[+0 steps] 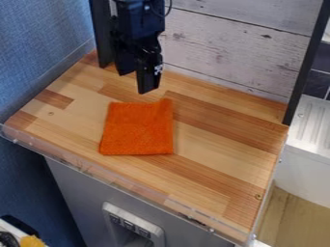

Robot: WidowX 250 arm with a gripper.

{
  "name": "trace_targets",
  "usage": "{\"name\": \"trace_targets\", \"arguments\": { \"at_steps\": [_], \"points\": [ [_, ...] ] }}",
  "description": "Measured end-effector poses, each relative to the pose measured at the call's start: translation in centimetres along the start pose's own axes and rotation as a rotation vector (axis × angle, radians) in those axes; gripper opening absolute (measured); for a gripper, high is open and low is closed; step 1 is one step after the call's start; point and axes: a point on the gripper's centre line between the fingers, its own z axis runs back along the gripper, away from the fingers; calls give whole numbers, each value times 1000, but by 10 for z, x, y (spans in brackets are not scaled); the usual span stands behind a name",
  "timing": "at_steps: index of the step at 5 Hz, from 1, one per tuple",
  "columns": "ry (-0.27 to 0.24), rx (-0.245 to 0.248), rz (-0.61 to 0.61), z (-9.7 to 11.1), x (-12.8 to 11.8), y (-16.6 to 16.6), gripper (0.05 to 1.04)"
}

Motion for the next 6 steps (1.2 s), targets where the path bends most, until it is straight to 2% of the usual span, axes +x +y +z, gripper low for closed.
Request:
{"name": "trace_targets", "arguments": {
  "at_steps": [2,3,4,6],
  "points": [
    [-7,-20,-19,-22,7,-2,374],
    [2,-31,-26,-37,5,-5,157],
    [18,-40,-41,-52,1,-8,67],
    [45,-45,-60,-80,-4,-8,60]
  ]
}}
